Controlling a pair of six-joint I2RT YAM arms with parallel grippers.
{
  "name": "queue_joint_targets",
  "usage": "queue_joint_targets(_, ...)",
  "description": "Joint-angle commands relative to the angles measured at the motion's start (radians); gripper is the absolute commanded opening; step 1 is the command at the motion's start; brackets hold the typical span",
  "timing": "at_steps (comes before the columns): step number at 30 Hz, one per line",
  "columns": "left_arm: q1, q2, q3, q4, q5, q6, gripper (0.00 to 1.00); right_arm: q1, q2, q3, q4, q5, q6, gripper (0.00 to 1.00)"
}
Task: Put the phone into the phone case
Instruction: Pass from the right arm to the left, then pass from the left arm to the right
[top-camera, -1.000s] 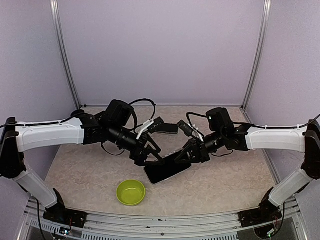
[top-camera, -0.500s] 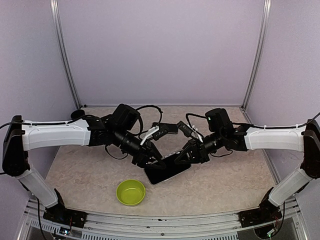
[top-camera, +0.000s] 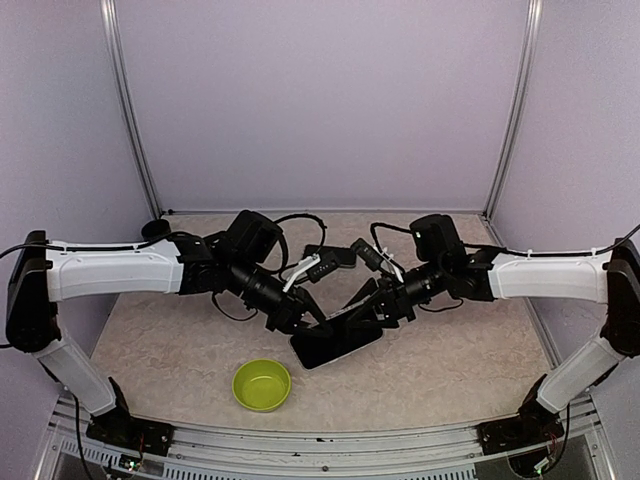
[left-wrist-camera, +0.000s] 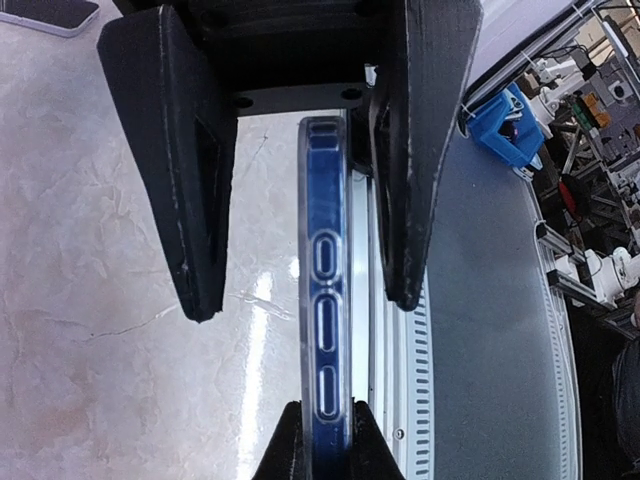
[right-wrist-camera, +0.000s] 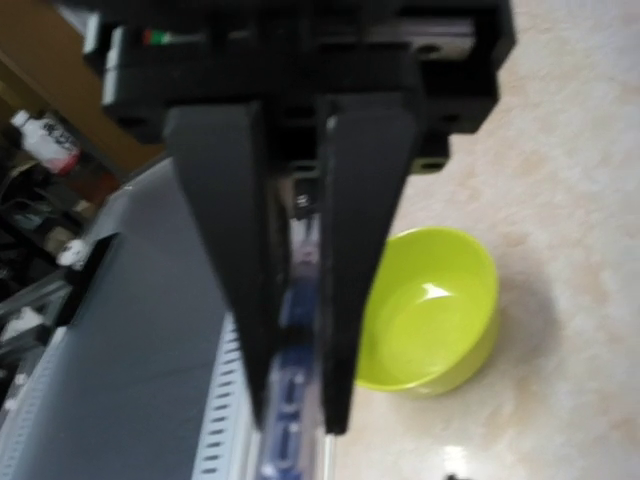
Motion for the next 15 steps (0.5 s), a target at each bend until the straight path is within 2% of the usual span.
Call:
queue_joint_targets(1, 0.016, -0.036, -0.024, 0.129, -0.016, -0.043, 0.0, -0.008, -0.041, 0.016, 0.014, 0.111, -0.006, 0.6)
queue_joint_targets(6, 0.105, -0.094, -0.13, 0.338, -0.015, -0.202, 0.0, -0.058, -0.096, -0.022, 0.07, 0.181, 0.051, 0.71)
queue_joint_targets(11, 0.189, -0.171, -0.268, 0.597, -0.019, -0.387, 0.0, -0.123, -0.147, -0.083, 0.16, 0.201, 0.129, 0.77)
queue_joint_targets(15, 0.206, -0.198, -0.313, 0.668, -0.038, -0.447, 0.0, -0.137, -0.15, -0.1, 0.191, 0.176, 0.152, 0.78)
